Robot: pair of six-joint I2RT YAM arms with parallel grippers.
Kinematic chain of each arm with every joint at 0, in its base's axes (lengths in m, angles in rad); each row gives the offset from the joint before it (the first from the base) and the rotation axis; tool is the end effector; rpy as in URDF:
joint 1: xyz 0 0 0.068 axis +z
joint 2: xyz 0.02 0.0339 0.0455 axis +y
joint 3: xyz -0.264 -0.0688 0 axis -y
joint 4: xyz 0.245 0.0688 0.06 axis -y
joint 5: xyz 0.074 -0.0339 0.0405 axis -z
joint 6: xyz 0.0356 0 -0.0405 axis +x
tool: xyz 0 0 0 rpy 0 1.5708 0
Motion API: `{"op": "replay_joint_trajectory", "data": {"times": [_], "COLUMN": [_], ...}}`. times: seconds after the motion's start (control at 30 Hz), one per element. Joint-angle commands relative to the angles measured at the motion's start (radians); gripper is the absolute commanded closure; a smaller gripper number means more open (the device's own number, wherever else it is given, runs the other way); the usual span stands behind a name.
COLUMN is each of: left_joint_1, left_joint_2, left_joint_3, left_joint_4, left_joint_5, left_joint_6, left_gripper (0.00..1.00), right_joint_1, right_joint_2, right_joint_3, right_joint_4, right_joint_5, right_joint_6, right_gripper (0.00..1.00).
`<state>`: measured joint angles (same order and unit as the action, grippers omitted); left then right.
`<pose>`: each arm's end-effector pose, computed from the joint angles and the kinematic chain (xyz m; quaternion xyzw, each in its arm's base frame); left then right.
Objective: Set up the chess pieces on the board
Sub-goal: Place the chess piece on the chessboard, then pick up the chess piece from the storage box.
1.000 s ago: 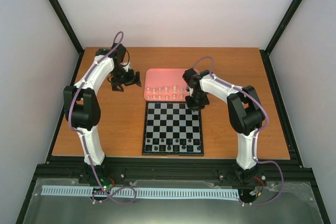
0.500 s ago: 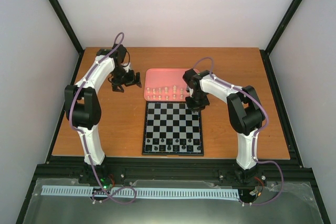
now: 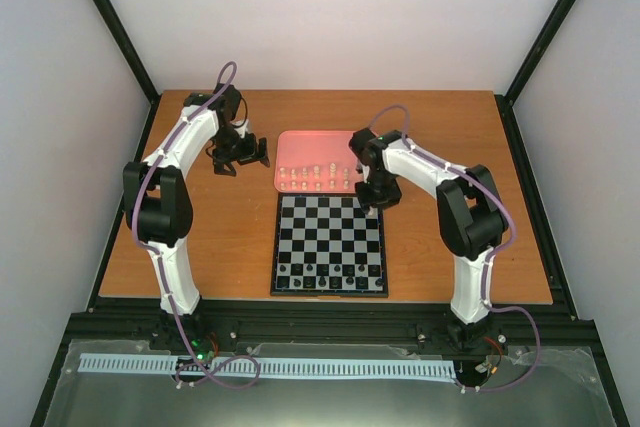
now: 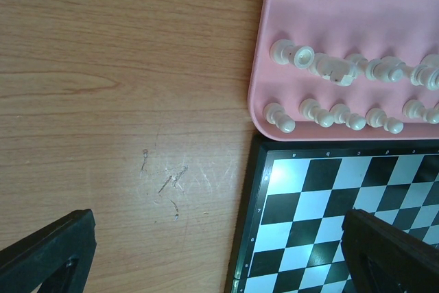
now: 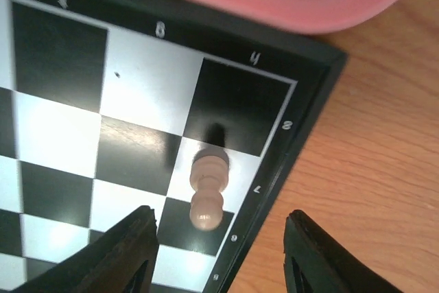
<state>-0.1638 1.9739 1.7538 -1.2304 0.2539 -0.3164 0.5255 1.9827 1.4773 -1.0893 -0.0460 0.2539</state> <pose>0.3821 -0.0722 0.2537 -0.0679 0.9879 -0.1369 0.0279 0.3162 0.1853 0.1798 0.1351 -0.9905 -0.0167 0.0198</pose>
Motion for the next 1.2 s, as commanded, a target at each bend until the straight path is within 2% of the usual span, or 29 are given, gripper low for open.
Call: {"op": "replay_joint_trajectory", "data": {"times": [0.0, 0.17, 0.5, 1.17], "left_joint_1": [-0.003, -0.003, -0.003, -0.003], "left_joint_2": [0.003, -0.001, 0.004, 0.018], "left_joint_3": [0.019, 0.016, 0.03, 0.035], "left_joint_4": [-0.013, -0.012, -0.016, -0.019], "left_joint_5": [-0.004, -0.003, -0.01, -0.018], "left_joint_6": [0.021, 0.02, 0.023, 0.023], "left_gripper": [0.0, 0.0, 0.0, 0.0], "right_joint_1": [-0.012, -0.083, -0.143, -0.148], "right_joint_2": [-0.079, -0.011, 0.246, 0.305], "right_joint_3": [0.107, 0.247, 0.52, 0.441], "right_joint_4": [-0.046, -0.026, -0.03, -0.002], "right_joint_5": [0.065, 0.029, 0.042, 0.021], "right_joint_6": [0.014, 0.027, 0.006, -0.013], "right_gripper": [0.48, 0.49, 0.54, 0.61]}}
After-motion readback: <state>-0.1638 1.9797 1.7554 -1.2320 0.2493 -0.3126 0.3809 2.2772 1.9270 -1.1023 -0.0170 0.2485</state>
